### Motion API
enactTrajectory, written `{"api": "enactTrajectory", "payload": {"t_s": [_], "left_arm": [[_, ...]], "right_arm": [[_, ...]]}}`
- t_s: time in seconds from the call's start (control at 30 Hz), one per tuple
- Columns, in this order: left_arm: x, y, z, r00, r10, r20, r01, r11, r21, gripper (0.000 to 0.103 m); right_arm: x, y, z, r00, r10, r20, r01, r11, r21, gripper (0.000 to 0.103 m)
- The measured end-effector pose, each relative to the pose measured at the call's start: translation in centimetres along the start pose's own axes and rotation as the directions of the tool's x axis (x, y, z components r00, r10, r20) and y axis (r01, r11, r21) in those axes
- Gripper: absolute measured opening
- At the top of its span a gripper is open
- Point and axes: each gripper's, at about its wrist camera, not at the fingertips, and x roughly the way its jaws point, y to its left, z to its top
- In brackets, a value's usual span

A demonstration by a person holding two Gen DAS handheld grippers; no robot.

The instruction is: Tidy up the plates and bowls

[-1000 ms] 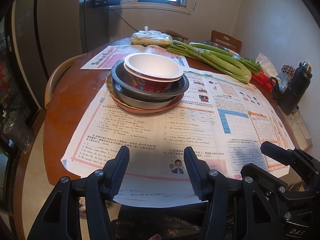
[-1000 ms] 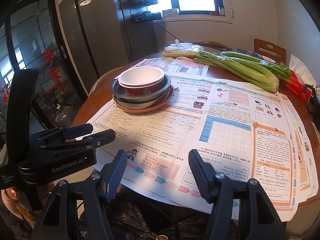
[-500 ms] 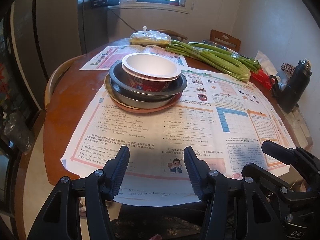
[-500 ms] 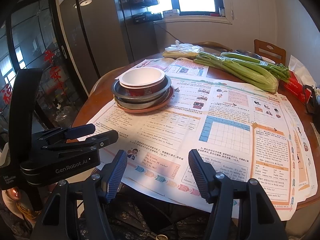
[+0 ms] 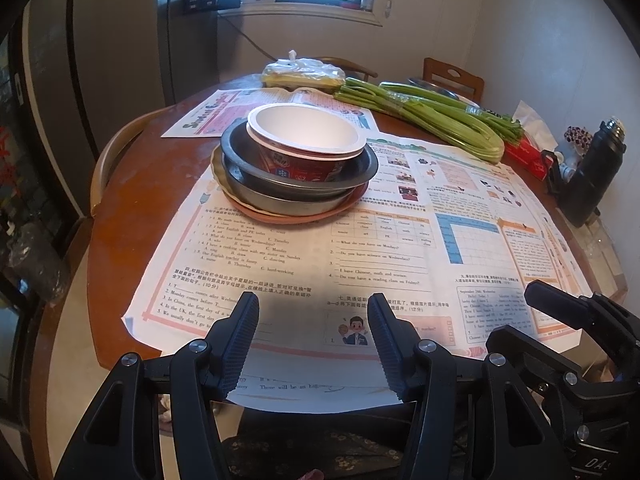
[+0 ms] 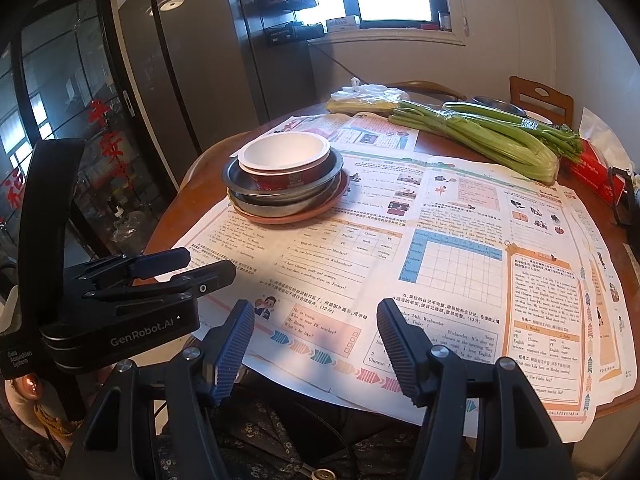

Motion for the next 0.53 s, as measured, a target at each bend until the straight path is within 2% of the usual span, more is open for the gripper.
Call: {"api": "enactTrajectory", "payload": {"t_s": [0.37, 0.53], "left_arm": [[0.2, 0.0, 0.0, 1.000, 0.020, -0.009, -0.020, 1.000, -0.003, 0.058], [0.1, 2.5, 1.1, 0.999, 0.033, 0.007, -0.032, 0.998, -0.054, 0.058]], "right_arm": [[-0.3, -0.5, -0.1, 1.000, 0.007, 0.006, -0.007, 1.000, 0.019, 0.063], [-0.2, -1.5, 0.0, 1.000, 0.013, 0.003, -0.013, 0.999, 0.049, 0.063]]}}
